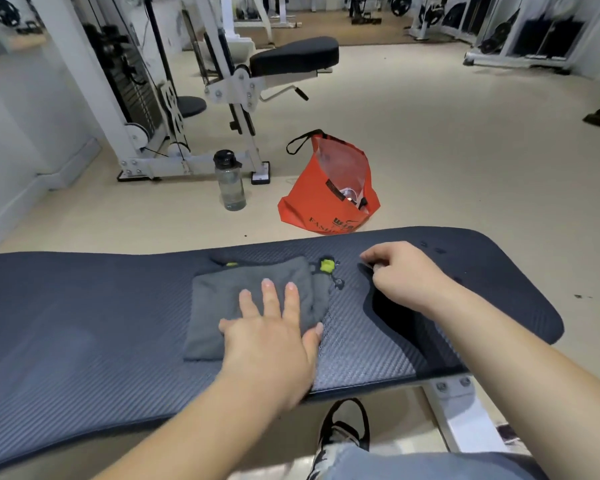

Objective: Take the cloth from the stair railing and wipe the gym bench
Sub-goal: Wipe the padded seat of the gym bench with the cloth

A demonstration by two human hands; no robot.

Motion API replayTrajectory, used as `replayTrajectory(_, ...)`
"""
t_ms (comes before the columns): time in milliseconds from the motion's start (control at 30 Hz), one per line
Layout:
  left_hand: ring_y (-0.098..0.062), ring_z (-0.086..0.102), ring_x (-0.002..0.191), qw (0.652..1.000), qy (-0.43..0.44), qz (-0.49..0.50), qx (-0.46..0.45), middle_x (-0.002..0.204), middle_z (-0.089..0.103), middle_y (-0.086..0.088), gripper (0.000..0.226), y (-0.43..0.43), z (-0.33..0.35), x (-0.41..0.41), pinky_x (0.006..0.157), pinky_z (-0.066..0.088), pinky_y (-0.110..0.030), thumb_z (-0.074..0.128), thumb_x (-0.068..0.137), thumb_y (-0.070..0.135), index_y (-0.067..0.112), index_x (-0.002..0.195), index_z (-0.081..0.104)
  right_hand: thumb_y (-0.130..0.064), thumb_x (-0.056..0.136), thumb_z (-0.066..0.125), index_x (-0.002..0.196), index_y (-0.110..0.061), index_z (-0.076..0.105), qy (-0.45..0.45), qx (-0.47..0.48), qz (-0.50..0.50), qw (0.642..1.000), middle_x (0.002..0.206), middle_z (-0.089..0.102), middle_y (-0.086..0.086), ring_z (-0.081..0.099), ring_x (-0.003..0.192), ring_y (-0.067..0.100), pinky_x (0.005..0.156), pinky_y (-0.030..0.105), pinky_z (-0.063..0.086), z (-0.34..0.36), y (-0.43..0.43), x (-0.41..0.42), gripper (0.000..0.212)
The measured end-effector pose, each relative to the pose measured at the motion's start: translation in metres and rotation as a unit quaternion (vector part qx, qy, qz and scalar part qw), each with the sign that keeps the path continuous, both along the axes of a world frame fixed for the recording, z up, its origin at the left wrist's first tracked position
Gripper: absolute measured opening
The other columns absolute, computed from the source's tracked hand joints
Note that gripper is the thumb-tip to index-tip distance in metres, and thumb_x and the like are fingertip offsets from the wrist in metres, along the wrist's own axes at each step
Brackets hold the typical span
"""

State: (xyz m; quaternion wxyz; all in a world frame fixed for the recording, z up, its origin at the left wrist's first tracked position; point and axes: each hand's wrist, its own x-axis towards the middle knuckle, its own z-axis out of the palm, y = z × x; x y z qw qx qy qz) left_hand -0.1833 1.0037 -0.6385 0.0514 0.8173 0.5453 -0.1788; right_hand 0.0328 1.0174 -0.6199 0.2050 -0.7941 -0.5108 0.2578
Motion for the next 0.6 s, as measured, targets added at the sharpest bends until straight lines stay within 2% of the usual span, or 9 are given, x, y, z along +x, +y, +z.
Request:
replayTrajectory(100,-0.046,-0.003,0.154,0.999,0.019,-0.035,0.001,0.17,-0.013,-0.014,0.078,-0.024,0.0,0.003,0.108,0.04,-0.059,0.01,0.1,0.064,0.022,0.158,-0.02,-0.004,0.091,0.047,0.128,-0.025,0.071,0.007,0.02,-0.002,1.0,0.133,0.069,-0.006,0.059,0.129,0.017,0.108,0.036,0.047,-0.006,-0.001,0.007,0.049)
replayTrajectory(200,-0.043,-0.001,0.155,0.998,0.012,-0.056,0.025,0.171,-0.01,-0.009,0.075,0.016,-0.003,0.014,0.107,0.041,-0.06,0.008,0.099,0.065,0.027,0.159,-0.016,-0.004,0.095,0.045,0.133,-0.023,0.069,0.013,0.052,0.004,0.999,0.135,0.069,-0.005,0.058,0.13,0.015,0.108,0.029,0.043,-0.006,-0.002,0.008,0.048)
replayTrajectory(333,-0.034,-0.006,0.157,0.998,-0.043,-0.05,-0.009,0.172,-0.011,0.002,0.072,0.086,-0.007,0.046,0.118,0.016,-0.069,0.008,0.097,0.068,0.037,0.16,-0.009,0.001,0.095,0.044,0.134,-0.02,0.068,0.047,0.091,0.0,0.995,0.133,0.07,-0.002,0.059,0.128,0.013,0.106,0.024,0.041,-0.002,-0.012,0.012,0.05)
replayTrajectory(400,-0.032,-0.008,0.158,0.997,-0.059,-0.047,-0.013,0.172,-0.01,0.004,0.072,0.095,-0.01,0.056,0.119,0.009,-0.07,0.008,0.095,0.069,0.04,0.16,-0.006,0.0,0.096,0.044,0.133,-0.018,0.068,0.053,0.094,0.001,0.994,0.134,0.07,-0.001,0.059,0.129,0.013,0.108,0.023,0.04,-0.001,-0.017,0.015,0.048)
replayTrajectory(500,-0.029,-0.01,0.158,0.994,-0.081,-0.077,-0.007,0.171,-0.011,0.007,0.071,0.067,-0.012,0.05,0.121,0.004,-0.067,0.008,0.095,0.07,0.043,0.159,-0.006,0.001,0.096,0.046,0.131,-0.017,0.07,0.05,0.103,-0.005,0.993,0.131,0.071,-0.001,0.061,0.127,0.013,0.103,0.02,0.039,0.002,-0.022,0.019,0.046)
replayTrajectory(600,-0.025,-0.015,0.157,0.984,-0.09,-0.155,-0.008,0.17,-0.016,0.01,0.069,0.01,-0.004,0.023,0.122,0.002,-0.063,0.009,0.096,0.069,0.045,0.158,-0.009,0.001,0.095,0.046,0.13,-0.017,0.071,0.041,0.109,0.002,0.993,0.129,0.072,-0.001,0.062,0.124,0.013,0.099,0.018,0.039,0.007,-0.025,0.017,0.046)
